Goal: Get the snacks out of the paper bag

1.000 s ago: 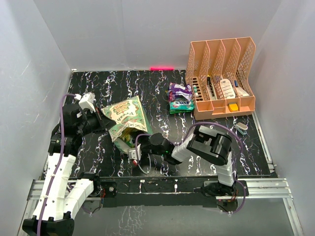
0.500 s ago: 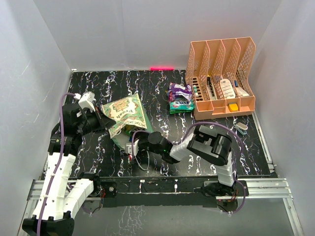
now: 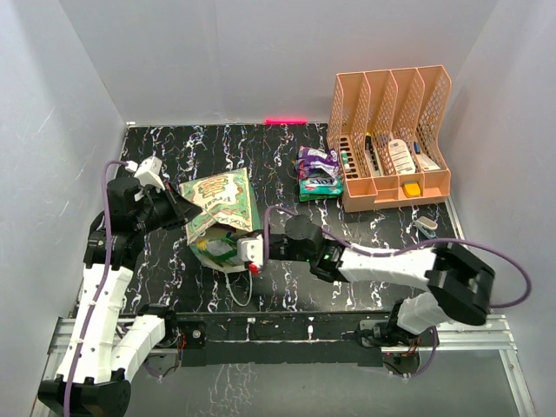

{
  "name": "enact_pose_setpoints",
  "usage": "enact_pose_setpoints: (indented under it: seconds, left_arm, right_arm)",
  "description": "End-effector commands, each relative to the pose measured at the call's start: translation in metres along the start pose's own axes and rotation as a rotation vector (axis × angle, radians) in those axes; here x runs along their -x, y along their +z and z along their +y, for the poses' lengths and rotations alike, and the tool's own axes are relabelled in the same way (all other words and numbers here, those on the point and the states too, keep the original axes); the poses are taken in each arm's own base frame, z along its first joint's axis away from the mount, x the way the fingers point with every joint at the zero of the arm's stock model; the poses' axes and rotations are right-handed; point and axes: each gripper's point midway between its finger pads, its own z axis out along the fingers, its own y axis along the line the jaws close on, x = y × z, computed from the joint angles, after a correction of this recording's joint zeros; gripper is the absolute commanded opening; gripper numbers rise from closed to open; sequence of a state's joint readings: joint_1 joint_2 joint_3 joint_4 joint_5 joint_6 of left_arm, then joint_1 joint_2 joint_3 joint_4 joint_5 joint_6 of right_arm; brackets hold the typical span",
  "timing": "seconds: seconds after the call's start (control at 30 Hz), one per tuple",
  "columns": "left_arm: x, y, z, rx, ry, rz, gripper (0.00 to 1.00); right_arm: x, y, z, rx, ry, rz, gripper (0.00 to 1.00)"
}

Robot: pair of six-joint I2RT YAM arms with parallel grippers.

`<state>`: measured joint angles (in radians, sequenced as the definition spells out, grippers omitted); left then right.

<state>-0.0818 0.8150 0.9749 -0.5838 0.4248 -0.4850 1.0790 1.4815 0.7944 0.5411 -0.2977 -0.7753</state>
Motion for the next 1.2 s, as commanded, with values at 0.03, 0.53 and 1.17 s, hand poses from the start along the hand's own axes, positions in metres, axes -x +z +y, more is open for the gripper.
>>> enact_pose_setpoints:
  seconds: [0.03,0.53,1.17]
  left_arm:
    - [0.018,-0.009,-0.012,-0.012,-0.002,-0.059,0.0]
    - [0.013,-0.005,-0.003,0.014,0.012,-0.041,0.0]
    - [0.01,-0.007,-0.003,0.018,0.02,-0.033,0.0]
  right_arm:
    - [0.06,-0.042,0.0,0.078,0.145,-0.107,0.07]
    - [0.081,-0.163,-0.093,-0.373,0.242,0.127,0.07]
    - [0.007,-0.18,-0.254,-0.619,0.151,0.171,0.07]
